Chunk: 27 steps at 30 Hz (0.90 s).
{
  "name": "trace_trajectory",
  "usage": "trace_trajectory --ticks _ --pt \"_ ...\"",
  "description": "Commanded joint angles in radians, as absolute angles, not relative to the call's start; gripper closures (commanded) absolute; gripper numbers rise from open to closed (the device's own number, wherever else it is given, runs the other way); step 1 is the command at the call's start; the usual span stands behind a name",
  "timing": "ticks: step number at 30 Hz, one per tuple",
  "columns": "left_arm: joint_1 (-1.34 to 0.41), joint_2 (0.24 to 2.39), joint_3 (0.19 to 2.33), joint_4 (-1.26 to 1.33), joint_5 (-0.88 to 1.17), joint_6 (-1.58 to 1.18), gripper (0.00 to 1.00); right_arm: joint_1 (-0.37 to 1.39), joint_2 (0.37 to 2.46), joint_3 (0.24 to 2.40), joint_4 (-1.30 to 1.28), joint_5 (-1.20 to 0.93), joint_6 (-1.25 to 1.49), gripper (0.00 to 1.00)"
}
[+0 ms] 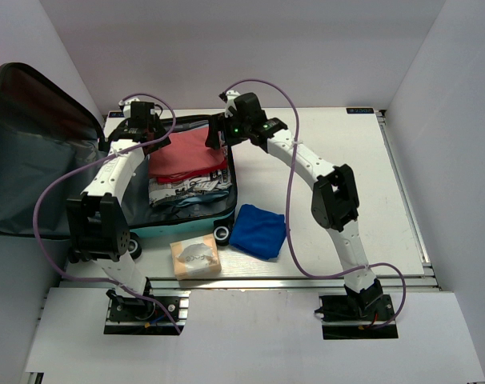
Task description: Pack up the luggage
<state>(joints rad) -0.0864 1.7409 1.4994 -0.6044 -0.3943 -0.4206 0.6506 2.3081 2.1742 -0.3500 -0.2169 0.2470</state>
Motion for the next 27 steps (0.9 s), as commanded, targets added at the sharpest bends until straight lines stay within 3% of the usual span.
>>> trace_trajectory --ticks 1,5,8,11,12,15,16,21,27 --pt "-0.087 1.62 1.565 -0.635 -0.37 -0.426 0.02 0.638 2.156 2.165 -0.311 -0.204 0.222 0.11" --pt "-0.109 1.548 1.574 -0.652 -0.248 -0.407 0.02 0.629 2.034 2.045 -0.289 -0.149 0.267 0.11" --pt "-0.118 1.477 1.539 -0.64 -0.117 -0.38 0.02 0.611 1.878 1.831 -0.261 -0.055 0.353 0.11" --pt "-0.15 1.407 1.433 -0.56 0.23 -0.365 0.02 0.585 1.635 1.466 -0.25 0.087 0.466 0.11" --pt "-0.166 1.402 1.405 -0.56 0.288 -0.365 0.02 0.577 1.634 1.465 -0.25 0.087 0.466 0.11" --pt "-0.23 1.387 1.292 -0.532 0.409 -0.385 0.02 0.557 1.424 1.136 -0.241 0.124 0.569 0.11" --pt "-0.286 1.384 1.27 -0.529 0.416 -0.396 0.02 0.551 1.334 0.992 -0.244 0.121 0.609 0.11" --pt "-0.466 1.355 1.209 -0.578 0.373 -0.393 0.02 0.549 1.117 0.7 -0.261 0.011 0.684 0.11" --pt "-0.595 1.379 1.149 -0.519 0.342 -0.442 0.02 0.552 1.22 0.643 -0.187 -0.159 0.65 0.11"
